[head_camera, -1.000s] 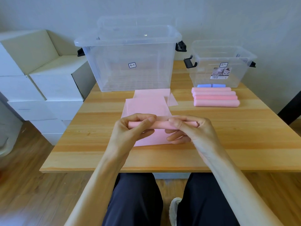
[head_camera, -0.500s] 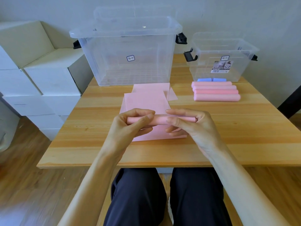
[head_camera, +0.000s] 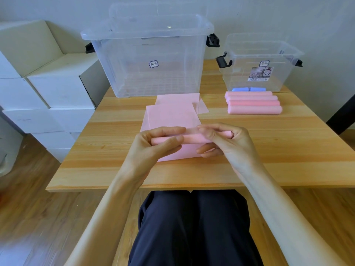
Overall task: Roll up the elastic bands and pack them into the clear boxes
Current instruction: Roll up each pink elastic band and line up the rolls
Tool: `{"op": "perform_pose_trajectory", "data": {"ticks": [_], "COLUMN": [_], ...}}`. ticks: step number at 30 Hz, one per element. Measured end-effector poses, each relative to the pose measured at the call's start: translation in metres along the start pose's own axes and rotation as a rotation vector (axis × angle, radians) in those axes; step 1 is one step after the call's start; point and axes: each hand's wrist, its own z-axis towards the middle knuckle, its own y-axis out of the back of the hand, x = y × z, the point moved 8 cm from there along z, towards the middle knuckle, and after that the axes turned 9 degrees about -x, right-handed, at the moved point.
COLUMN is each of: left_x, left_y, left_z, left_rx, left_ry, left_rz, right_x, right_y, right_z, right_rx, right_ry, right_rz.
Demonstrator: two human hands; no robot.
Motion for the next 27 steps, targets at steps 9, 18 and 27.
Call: {"op": "perform_pose_trajectory", "data": {"ticks": [9, 18, 27], "left_x": [0.003, 0.006, 0.001], "left_y": [0.001, 0.003, 0.008], "left_z": [-0.005, -0.01, -0.011], "left_rx": [-0.032, -0.034, 0.023], "left_ry": [0.024, 0.053, 0.054], "left_rz": [0.004, -0.036, 0.048], "right_x": [0.002, -0.002, -0.005], "right_y": [-0.003, -0.008, -0.005], "right_z": [-0.006, -0.01, -0.014], "right_rx": [0.054, 0.068, 0.033], "right_ry": [0.046, 0.02, 0.004], "right_rz": [-0.028, -0.039, -0.024]}}
